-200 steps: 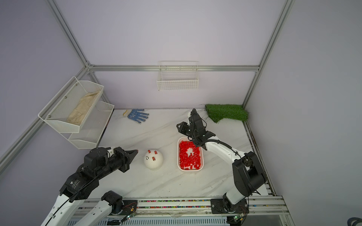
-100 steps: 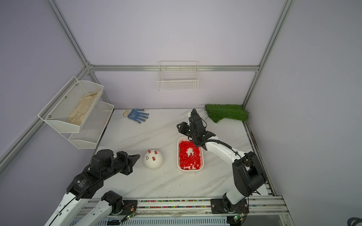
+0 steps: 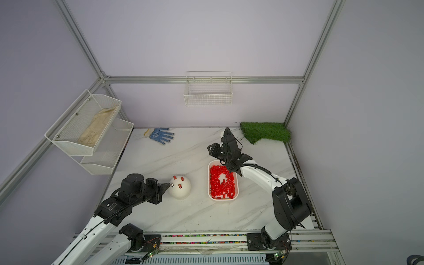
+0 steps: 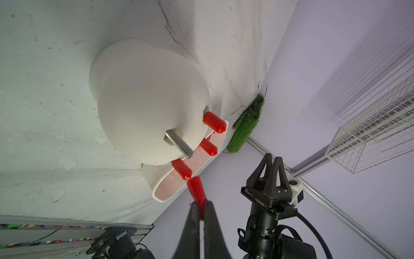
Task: Cover the protruding screws with screw protection sleeves
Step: Attach the screw protection sleeve to the screw.
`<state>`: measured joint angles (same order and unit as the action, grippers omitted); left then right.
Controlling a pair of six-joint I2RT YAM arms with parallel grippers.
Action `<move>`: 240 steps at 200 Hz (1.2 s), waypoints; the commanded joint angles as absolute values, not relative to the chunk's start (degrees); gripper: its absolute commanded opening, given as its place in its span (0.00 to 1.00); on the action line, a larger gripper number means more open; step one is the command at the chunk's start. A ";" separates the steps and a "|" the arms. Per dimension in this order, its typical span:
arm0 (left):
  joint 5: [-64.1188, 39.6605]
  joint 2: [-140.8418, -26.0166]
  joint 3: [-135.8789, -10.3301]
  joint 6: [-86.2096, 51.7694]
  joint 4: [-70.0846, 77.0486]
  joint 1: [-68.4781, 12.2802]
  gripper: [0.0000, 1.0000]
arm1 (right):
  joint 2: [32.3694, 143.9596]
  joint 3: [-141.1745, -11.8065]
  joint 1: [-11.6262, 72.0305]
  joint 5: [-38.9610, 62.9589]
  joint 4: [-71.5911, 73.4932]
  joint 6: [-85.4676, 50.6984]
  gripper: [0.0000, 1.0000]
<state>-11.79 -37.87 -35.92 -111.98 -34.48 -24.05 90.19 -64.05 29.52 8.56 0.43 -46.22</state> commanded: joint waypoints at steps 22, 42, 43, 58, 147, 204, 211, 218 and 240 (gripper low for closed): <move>-13.53 -39.02 -33.57 -112.93 -28.82 -23.81 0.00 | 88.77 -64.19 29.70 8.03 0.42 -46.32 0.29; -13.07 -38.76 -33.36 -112.92 -28.79 -23.82 0.00 | 88.75 -64.30 29.71 8.16 0.62 -46.35 0.29; -13.08 -38.76 -33.33 -112.93 -28.81 -23.82 0.00 | 88.76 -64.32 29.75 8.17 0.62 -46.38 0.29; -12.93 -38.71 -32.88 -113.01 -28.39 -23.82 0.00 | 88.87 -64.34 29.69 8.35 0.62 -46.35 0.29; -12.70 -37.79 -31.15 -113.91 -27.62 -23.82 0.00 | 88.96 -64.32 29.75 8.70 0.80 -46.43 0.29; -12.13 -37.50 -30.10 -113.81 -26.96 -23.58 0.00 | 88.21 -63.86 29.71 8.46 0.79 -46.56 0.29; -12.13 -37.51 -30.06 -113.73 -26.85 -23.55 0.00 | 88.18 -63.86 29.68 8.53 0.87 -46.57 0.29; -12.13 -37.53 -30.00 -113.65 -26.73 -23.41 0.00 | 88.17 -63.82 29.70 8.62 0.96 -46.58 0.29; -12.17 -37.53 -29.76 -113.47 -26.55 -22.95 0.00 | 88.36 -63.83 29.71 8.87 0.97 -46.59 0.29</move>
<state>-12.84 -37.89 -31.14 -113.38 -27.88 -23.88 90.19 -64.05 29.52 8.62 0.43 -46.22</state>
